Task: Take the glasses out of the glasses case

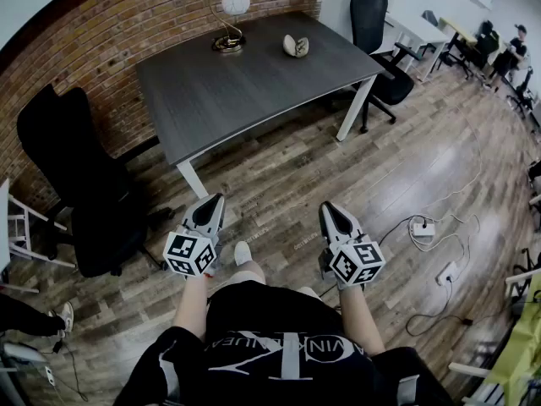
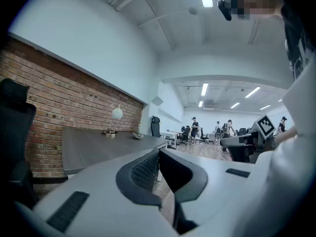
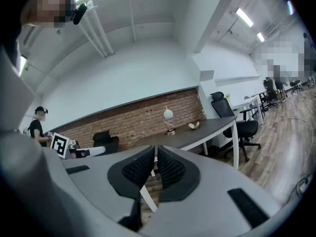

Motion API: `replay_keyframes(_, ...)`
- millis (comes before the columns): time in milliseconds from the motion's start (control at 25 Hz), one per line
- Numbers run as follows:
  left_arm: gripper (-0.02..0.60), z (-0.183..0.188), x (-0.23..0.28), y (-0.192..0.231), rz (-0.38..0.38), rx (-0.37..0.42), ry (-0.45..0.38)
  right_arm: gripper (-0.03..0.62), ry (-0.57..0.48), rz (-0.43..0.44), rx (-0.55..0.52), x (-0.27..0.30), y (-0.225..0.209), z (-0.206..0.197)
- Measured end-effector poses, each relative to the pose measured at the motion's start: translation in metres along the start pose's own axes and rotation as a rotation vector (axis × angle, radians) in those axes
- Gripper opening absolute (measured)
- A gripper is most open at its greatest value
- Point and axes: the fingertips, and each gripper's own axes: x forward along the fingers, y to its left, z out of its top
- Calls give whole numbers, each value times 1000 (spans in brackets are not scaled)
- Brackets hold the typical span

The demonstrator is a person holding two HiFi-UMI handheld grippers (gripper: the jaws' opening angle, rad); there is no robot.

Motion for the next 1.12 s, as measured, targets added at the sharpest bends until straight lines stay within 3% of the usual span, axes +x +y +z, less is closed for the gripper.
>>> replay_keyframes(360, 17, 15, 75, 38, -35, 30, -13, 37, -26, -12, -14, 70, -30, 21)
replay_keyframes(560, 17, 15, 124, 63, -59, -2, 3, 37, 8, -13, -30, 115, -42, 24)
replay_keyframes(1120, 17, 26, 230, 121, -143, -4, 51, 38, 15, -62, -4, 217, -78, 40)
